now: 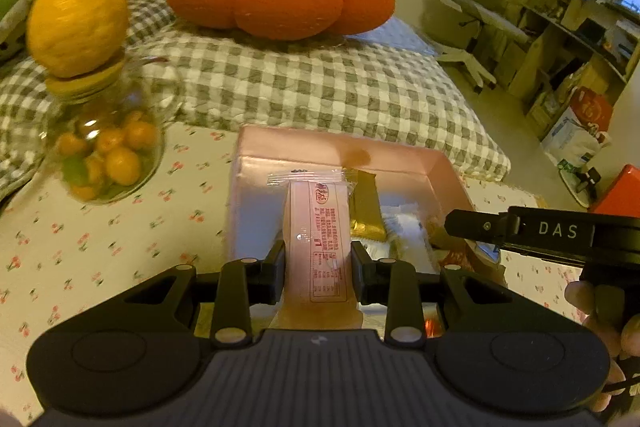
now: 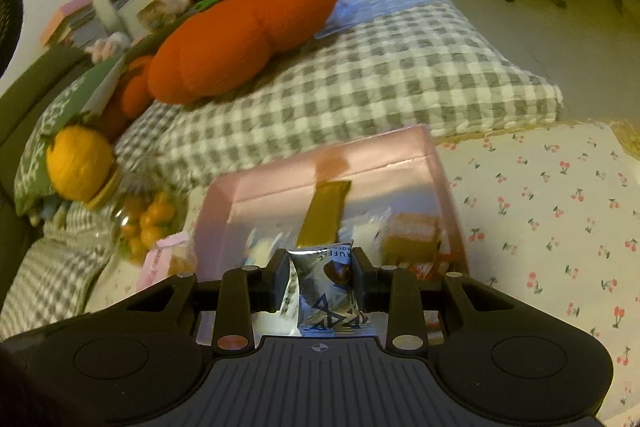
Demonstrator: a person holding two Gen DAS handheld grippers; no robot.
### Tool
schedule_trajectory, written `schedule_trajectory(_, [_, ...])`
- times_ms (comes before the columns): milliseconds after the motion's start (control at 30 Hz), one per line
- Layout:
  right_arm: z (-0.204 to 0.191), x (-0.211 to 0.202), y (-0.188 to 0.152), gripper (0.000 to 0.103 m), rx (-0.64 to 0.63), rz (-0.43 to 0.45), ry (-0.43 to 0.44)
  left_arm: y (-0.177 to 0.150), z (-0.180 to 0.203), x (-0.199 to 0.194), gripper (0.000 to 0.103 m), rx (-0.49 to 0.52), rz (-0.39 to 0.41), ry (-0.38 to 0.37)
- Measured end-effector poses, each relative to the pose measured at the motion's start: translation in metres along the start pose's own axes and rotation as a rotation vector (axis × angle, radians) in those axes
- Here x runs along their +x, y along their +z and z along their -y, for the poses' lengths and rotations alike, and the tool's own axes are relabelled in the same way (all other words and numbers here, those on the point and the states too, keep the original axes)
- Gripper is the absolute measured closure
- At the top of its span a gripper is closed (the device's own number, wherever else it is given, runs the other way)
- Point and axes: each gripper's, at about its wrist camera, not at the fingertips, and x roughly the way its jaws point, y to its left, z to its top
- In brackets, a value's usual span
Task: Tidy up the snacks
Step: 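Carry the pink packet and silver candy into the box and open both tools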
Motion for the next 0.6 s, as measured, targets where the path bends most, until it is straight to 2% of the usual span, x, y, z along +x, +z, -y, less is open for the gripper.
schedule_trajectory(600, [0.048, 0.055, 0.030, 0.072, 0.036, 0.071, -0.018, 0.029, 0.031, 0.080, 0.073, 0.088, 0.006, 0.030])
